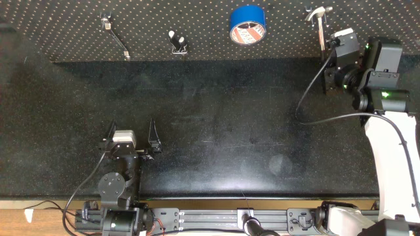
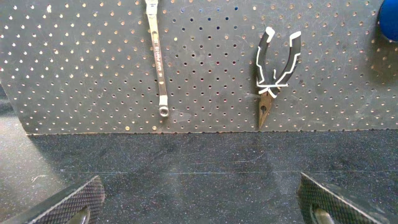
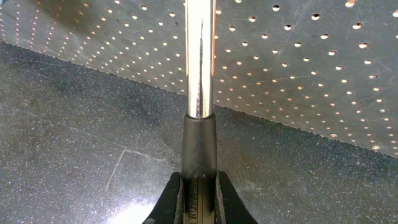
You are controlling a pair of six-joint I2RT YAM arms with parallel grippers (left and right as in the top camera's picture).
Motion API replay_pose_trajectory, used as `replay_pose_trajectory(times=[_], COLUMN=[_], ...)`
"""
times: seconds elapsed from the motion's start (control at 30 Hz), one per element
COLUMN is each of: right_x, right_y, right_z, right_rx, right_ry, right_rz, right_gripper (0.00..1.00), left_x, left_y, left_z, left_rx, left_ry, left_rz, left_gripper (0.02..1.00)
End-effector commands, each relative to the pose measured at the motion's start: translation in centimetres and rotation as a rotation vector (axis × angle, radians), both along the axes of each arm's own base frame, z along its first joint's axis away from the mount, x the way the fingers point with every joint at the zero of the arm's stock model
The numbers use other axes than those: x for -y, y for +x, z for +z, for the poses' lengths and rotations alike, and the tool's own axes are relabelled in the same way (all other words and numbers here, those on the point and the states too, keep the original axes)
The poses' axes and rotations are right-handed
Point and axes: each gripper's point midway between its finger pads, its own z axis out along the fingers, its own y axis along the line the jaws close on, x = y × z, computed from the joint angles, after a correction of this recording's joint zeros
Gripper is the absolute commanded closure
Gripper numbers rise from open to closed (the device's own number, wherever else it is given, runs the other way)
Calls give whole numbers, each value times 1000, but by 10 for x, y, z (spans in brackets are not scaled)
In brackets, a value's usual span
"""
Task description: Place Tools Onto Pegboard
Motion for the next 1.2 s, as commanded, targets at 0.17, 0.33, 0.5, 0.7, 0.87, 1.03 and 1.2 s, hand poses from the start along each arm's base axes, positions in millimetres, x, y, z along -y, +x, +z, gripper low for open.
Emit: replay_pose_trajectory(times=[0.17,0.33,0.5,0.7,0.87,1.03,1.2], right_x=[-2,-1,0,0,0,-1,0], right_y=[7,15,21,23,22,12,-8], right_z=[-15,-21,-26,-28,-25,-10,-11], right_rx=[-35,-28,-27,-28,-21,10,38], right_ry=[19,18,18,18,17,12,-5], right_rz=[-2,-2,-2,-2,-2,-2,-15], right_gripper=[923,923,715,318,88,84,80], left_x=[3,3,3,3,3,3,3], left_y=[0,0,0,0,0,0,0], left_z=[-1,-1,-1,-1,-1,-1,-1], left_rx=[-3,-3,-3,-3,-3,-3,-3], left_ry=[16,16,16,16,16,16,16], left_rz=[-16,-16,-16,-16,-16,-16,-16], left_gripper=[23,23,23,23,23,20,23])
